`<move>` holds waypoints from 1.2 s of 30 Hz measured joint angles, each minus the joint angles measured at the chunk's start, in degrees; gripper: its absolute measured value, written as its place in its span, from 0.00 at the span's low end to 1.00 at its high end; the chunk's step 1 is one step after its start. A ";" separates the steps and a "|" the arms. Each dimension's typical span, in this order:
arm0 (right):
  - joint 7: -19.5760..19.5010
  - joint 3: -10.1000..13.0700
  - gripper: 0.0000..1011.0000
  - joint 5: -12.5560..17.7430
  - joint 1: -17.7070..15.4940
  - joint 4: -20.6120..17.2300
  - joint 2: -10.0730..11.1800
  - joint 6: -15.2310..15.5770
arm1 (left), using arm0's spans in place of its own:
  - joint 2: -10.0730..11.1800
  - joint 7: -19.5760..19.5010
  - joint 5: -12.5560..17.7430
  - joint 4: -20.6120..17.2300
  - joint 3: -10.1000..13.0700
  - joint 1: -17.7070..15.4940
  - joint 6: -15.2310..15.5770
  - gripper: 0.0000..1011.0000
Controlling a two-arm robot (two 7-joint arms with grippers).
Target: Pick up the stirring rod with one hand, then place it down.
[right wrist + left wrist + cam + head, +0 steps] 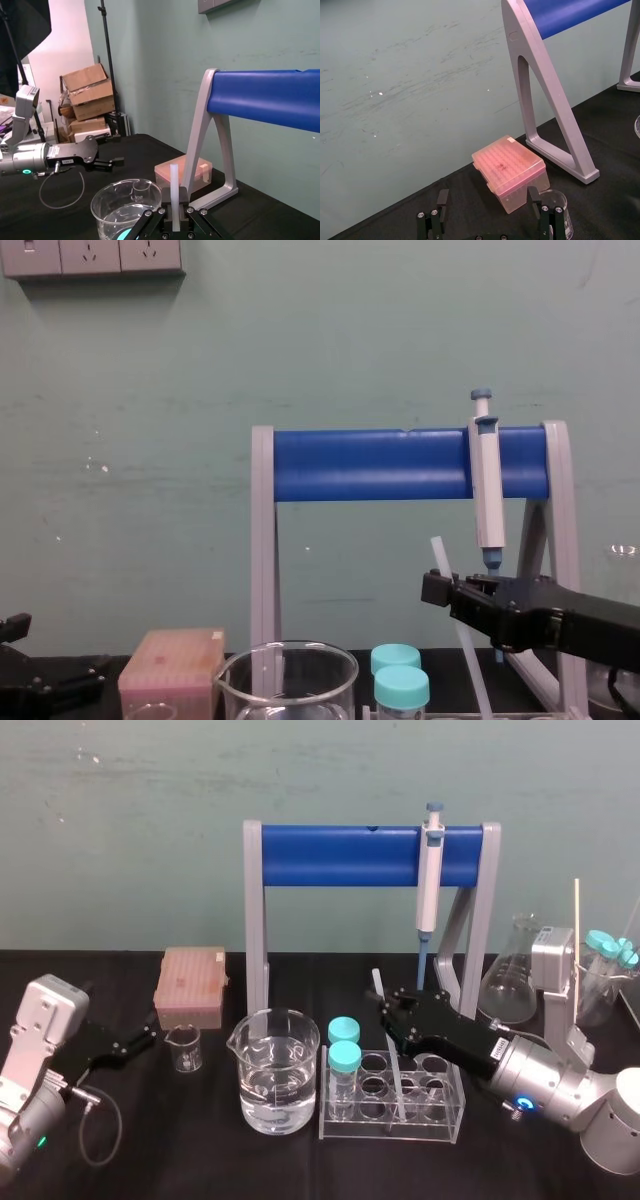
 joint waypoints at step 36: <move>-0.93 -0.32 0.31 -1.51 0.08 0.26 -0.02 0.46 | 0.00 0.00 0.00 0.00 0.00 0.00 0.00 0.99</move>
